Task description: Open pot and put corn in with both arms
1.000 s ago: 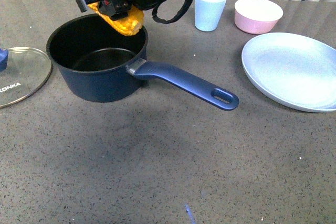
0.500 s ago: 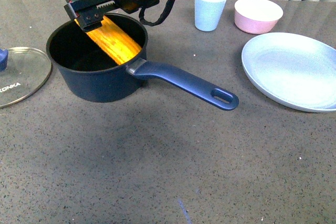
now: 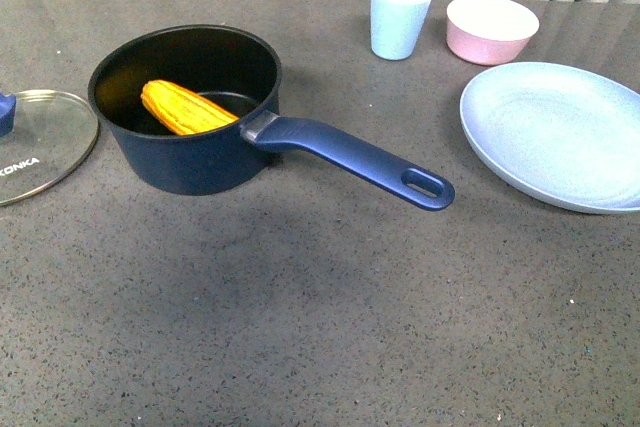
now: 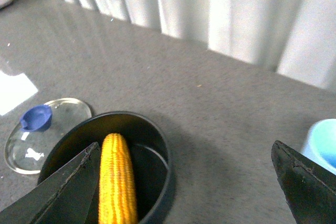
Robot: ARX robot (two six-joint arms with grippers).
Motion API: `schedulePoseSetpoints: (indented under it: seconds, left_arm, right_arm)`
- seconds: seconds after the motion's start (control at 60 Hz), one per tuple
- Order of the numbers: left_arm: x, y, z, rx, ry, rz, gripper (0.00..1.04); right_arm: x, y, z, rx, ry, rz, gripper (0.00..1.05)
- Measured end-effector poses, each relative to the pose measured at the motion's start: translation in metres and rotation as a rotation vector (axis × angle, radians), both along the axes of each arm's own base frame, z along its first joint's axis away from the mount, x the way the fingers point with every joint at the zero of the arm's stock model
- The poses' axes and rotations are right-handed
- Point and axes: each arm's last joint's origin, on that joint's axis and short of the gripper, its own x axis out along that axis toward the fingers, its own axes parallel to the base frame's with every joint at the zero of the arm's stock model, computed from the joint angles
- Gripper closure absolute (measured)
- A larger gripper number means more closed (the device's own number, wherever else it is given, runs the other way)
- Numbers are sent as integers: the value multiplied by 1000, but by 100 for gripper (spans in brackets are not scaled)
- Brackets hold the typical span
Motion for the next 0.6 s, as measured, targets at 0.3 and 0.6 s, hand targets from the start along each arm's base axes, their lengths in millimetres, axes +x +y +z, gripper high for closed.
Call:
schedulePoseSetpoints:
  seconds: [0.3,0.6]
  left_arm:
    - [0,0,0,0,0,0,9]
    - [0,0,0,0,0,0,9]
  right_arm:
    - [-104,-99,-2,10,-195,-681,50]
    - [-157,-130,-37,-14,-171,-670,103]
